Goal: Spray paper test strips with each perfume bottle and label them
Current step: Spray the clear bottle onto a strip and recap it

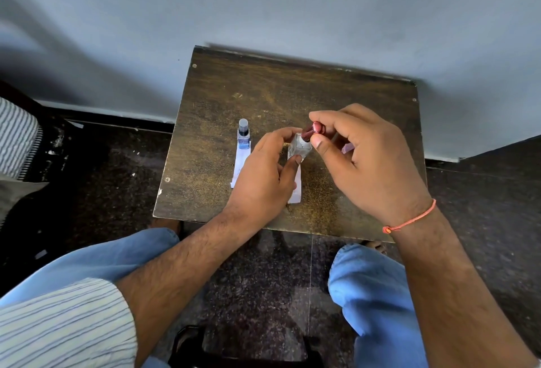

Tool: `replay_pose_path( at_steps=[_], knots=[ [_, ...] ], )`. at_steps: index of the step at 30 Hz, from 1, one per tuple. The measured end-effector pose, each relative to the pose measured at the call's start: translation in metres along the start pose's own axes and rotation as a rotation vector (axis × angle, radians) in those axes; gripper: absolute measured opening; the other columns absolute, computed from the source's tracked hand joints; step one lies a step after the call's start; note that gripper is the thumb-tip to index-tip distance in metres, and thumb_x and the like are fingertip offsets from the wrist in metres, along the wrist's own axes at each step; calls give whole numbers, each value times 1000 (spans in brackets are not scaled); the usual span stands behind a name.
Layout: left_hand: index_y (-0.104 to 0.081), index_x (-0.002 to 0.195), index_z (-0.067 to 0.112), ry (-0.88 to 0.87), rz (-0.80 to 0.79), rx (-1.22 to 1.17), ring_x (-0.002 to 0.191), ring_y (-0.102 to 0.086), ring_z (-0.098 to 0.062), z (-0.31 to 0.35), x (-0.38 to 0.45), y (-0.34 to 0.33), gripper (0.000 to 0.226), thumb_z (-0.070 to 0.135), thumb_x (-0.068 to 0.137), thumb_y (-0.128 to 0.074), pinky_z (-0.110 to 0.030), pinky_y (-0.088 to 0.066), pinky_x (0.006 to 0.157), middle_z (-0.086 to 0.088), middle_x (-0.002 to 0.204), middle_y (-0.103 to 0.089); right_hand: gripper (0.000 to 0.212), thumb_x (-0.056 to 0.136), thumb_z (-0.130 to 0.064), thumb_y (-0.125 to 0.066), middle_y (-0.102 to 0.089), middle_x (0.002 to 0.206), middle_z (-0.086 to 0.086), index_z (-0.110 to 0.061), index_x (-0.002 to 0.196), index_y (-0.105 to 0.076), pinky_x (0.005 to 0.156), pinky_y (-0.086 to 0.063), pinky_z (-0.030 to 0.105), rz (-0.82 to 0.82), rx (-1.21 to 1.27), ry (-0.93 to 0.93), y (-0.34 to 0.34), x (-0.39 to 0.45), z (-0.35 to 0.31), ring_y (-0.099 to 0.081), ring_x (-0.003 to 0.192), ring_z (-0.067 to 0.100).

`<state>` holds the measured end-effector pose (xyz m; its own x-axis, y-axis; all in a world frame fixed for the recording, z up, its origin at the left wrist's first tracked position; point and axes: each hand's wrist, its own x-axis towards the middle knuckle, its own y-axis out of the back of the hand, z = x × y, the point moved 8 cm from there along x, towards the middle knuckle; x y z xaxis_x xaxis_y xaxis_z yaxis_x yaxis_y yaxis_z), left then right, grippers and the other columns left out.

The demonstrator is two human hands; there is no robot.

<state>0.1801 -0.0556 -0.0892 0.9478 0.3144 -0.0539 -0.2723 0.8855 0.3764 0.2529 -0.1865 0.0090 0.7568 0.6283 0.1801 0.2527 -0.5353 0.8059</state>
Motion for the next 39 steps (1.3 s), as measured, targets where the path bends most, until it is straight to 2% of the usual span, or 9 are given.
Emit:
replay_pose_path(
  at_steps=[3,11,15,26,28,30,32,35,39],
  knots=[
    [-55,144,24,12,-6,-20,65,-70,-9,0,-1,0,38,14,108,-63,-12,-50,55,8,133,-63,34,103,-34,-64,-66,110,-10,-25,134,-74,83,-57,60,-15,-45,11,-3,0,-2,-66,97,13],
    [-56,143,23,23,-7,-15,64,-70,-7,-1,0,2,37,15,108,-63,-12,-50,56,7,129,-63,25,105,-29,-70,-71,106,-2,-20,126,-80,74,-60,43,15,-119,19,-6,2,-8,-67,88,16],
    [-56,142,26,32,-1,0,66,-70,-6,-2,0,3,36,17,108,-63,-14,-51,58,7,126,-66,24,103,-26,-72,-73,105,-1,-19,123,-81,73,-60,43,48,-110,29,-8,2,-8,-65,86,12],
    [-57,139,29,49,-12,10,65,-71,-7,-2,1,4,33,20,108,-63,-16,-52,54,5,119,-69,22,98,-29,-77,-76,99,-3,-21,117,-83,71,-62,43,120,-57,-24,-7,0,-5,-72,81,17],
    [-57,139,28,51,-15,7,61,-71,-8,-2,1,5,32,21,108,-63,-17,-53,53,4,117,-70,21,97,-28,-78,-77,99,-4,-21,116,-84,76,-60,33,131,-40,-29,-7,0,-5,-73,81,16],
    [-56,139,29,56,-17,8,59,-71,-9,-1,1,6,32,21,108,-62,-18,-53,53,4,116,-70,21,97,-27,-80,-78,99,-4,-21,116,-84,82,-45,6,137,-43,-34,-7,-1,-7,-73,79,14],
    [-56,140,28,54,-17,15,60,-71,-9,1,0,7,33,20,108,-63,-18,-54,54,5,120,-69,21,97,-25,-81,-79,100,-3,-19,116,-84,87,-32,-4,144,-45,-40,-6,-2,-8,-72,78,14],
    [-55,141,27,47,-17,27,62,-72,-10,3,0,7,35,19,108,-63,-19,-55,55,6,124,-68,22,97,-25,-81,-79,101,-3,-17,117,-84,92,-23,-9,150,-35,-37,-6,-3,-9,-72,78,14],
    [-54,142,27,38,-17,37,64,-72,-9,4,0,6,36,18,108,-62,-18,-55,56,6,127,-67,24,98,-25,-80,-78,100,-3,-17,120,-83,92,-24,-9,149,-17,-25,-5,-4,-9,-72,78,15]
  ],
)
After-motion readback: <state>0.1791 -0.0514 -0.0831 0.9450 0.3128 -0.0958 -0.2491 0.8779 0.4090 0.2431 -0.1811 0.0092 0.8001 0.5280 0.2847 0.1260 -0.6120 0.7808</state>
